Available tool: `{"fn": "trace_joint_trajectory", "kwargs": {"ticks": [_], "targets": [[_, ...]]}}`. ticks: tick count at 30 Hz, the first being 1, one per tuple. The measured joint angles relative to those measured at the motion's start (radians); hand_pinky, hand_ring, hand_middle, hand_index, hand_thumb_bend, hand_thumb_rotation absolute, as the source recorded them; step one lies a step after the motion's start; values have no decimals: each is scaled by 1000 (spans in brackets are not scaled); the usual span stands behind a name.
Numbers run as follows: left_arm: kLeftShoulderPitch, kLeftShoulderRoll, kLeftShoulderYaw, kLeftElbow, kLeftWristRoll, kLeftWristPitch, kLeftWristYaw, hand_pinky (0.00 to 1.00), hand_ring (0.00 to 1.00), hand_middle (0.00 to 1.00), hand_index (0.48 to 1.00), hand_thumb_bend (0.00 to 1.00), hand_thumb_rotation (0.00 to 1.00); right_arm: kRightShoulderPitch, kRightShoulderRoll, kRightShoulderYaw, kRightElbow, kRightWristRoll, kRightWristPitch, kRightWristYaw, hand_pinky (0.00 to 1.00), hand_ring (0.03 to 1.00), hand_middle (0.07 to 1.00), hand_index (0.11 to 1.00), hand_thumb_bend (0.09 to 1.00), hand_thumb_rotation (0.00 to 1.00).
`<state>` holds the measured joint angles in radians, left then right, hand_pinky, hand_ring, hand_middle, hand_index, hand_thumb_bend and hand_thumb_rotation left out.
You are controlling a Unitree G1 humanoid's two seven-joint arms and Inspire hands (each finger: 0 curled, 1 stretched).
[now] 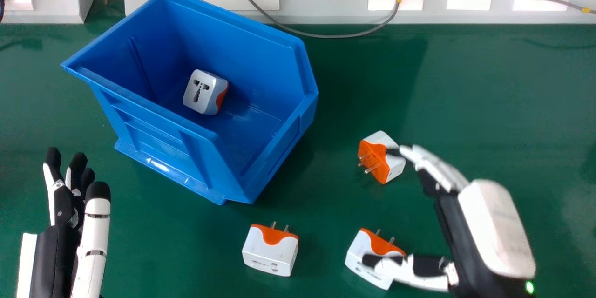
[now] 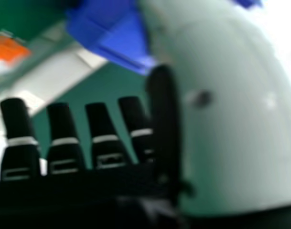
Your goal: Pick all objects and put in blue box
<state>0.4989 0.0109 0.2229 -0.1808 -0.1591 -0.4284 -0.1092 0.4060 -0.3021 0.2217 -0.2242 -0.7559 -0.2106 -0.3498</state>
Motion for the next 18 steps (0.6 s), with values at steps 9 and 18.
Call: {"fn": "trace_joint_trajectory", "kwargs": {"ticks": [9,18], "targets": [[2,7,7,-7,1,5,2,1000,1000,1000,1000,287,812,22,8,20,82,-85,9,-35,688,811,847,819,686,415],[-6,12,15,-9,0,12,1,1000,1000,1000,999,288,787,-87,30,71,228,-191,98,-77,673,791,819,785,706,385]]}}
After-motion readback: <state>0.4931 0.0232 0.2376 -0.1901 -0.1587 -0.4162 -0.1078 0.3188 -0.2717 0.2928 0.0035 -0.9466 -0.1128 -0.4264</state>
